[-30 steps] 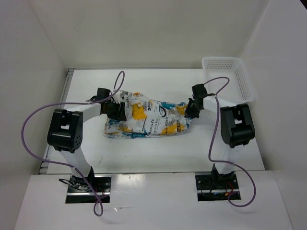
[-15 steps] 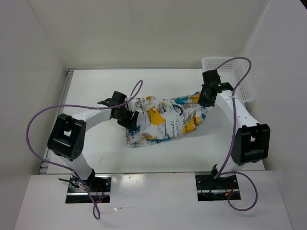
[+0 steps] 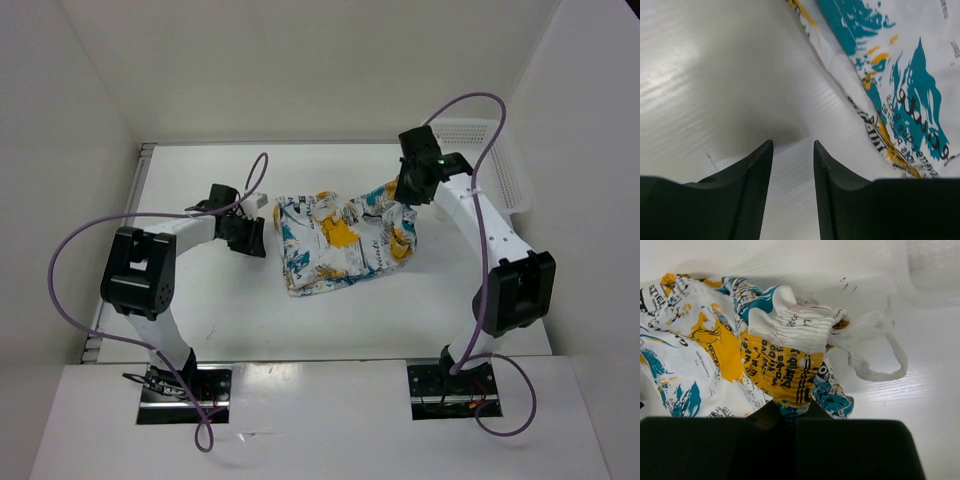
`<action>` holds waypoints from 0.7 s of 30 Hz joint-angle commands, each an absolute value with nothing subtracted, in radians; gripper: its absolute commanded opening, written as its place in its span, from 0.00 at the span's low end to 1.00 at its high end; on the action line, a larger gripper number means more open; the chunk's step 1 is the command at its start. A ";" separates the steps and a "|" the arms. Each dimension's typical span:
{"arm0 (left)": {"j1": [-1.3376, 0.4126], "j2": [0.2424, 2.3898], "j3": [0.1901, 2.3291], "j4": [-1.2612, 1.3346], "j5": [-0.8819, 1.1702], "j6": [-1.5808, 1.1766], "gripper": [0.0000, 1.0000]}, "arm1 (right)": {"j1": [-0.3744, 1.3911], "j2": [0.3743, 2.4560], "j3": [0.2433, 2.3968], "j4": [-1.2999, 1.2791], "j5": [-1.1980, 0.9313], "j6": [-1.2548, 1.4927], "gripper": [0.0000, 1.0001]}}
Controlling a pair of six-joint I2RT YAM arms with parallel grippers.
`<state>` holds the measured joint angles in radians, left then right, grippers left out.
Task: Fold and stack the shorts
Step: Fold the shorts
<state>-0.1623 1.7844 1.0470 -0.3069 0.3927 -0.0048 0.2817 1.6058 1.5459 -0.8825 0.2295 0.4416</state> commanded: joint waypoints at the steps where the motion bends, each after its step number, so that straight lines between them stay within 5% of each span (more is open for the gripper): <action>1: -0.164 1.795 1.072 -0.223 0.460 0.000 0.45 | 0.316 1.653 1.624 -0.917 0.253 0.471 0.00; 13: -0.242 1.818 1.049 -0.118 0.563 0.000 0.53 | 0.431 1.782 1.767 -0.937 0.253 0.549 0.00; 21: -0.252 1.876 1.071 -0.109 0.531 0.000 0.44 | 0.549 1.890 1.867 -0.957 0.244 0.607 0.00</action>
<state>-0.2531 1.8446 1.0515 -0.1413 0.5270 -0.0086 0.5076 1.8679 1.8000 -0.9382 0.2390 0.5671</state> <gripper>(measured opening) 0.443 0.015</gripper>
